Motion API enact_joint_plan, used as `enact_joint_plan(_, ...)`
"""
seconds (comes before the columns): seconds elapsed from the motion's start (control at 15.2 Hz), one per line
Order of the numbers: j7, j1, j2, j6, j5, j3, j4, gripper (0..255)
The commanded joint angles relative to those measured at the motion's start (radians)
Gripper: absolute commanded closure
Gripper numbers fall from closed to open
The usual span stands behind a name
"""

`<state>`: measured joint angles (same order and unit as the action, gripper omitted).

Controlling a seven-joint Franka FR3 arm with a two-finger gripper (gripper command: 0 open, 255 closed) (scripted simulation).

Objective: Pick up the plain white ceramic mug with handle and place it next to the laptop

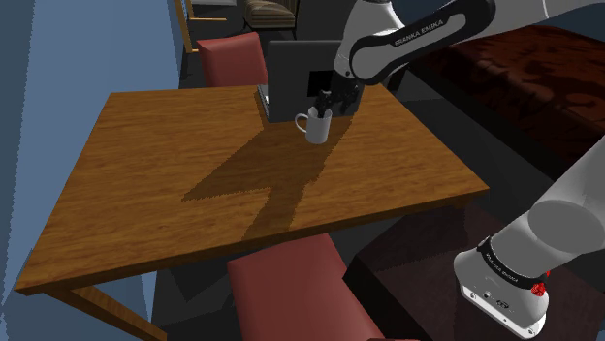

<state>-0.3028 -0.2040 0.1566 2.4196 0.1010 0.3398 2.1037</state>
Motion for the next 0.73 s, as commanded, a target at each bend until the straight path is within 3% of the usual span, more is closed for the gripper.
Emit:
enact_joint_plan(0.0, 0.012, -0.003, -0.039, -0.043, -0.021, 0.006, -0.006, 0)
enact_joint_plan(0.13, 0.028, -0.007, -0.081, -0.094, -0.043, 0.009, -0.019, 0)
enact_joint_plan(0.66, 0.028, -0.007, -0.081, -0.094, -0.044, 0.008, -0.019, 0)
